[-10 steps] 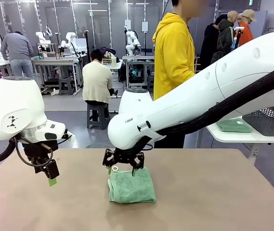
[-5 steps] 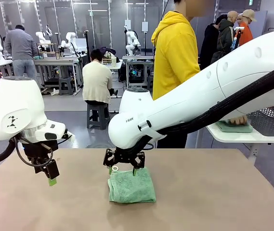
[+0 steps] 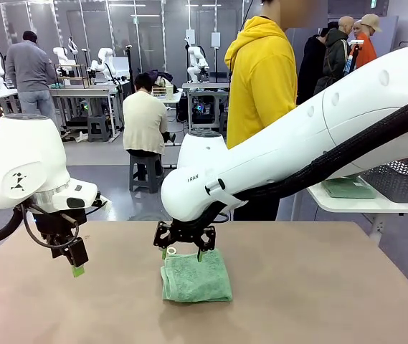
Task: Fold the towels and place them in the basket.
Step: Place the folded Towel with hook on the right side of the table.
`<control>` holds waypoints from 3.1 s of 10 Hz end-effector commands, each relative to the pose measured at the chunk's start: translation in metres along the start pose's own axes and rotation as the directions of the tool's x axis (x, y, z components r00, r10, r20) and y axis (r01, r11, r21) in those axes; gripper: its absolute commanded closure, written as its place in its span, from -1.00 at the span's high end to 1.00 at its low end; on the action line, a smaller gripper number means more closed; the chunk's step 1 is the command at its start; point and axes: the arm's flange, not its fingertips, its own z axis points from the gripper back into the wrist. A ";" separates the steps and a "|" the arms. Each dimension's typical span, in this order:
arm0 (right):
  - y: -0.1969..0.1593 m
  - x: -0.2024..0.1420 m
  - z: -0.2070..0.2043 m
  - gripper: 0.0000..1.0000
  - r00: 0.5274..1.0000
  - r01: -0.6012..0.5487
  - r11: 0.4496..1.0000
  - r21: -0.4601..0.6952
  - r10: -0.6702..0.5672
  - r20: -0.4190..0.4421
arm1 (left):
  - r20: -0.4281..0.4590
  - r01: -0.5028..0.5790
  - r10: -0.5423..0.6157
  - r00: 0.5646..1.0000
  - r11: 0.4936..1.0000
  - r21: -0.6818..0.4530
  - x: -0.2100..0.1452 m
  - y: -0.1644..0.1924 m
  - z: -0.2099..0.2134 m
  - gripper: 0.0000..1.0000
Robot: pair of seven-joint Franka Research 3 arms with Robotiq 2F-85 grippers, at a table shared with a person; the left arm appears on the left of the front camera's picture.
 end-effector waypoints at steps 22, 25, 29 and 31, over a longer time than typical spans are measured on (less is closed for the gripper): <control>-0.226 -0.008 -0.020 1.00 0.987 0.157 0.748 0.645 -0.141 -0.077 | 0.000 0.009 -0.009 1.000 1.000 0.006 0.003 0.003 0.001 1.00; -0.226 -0.012 -0.017 1.00 0.985 0.174 0.755 0.632 -0.139 -0.105 | 0.000 0.009 -0.009 1.000 1.000 0.006 0.003 0.003 0.001 1.00; -0.225 0.000 -0.030 1.00 0.994 0.103 0.731 0.675 -0.104 -0.039 | 0.000 0.009 -0.009 1.000 1.000 0.006 0.003 0.003 0.001 1.00; -0.228 0.000 -0.040 1.00 0.993 0.109 0.709 0.697 -0.111 -0.042 | 0.000 0.009 -0.009 1.000 1.000 0.006 0.003 0.003 0.001 1.00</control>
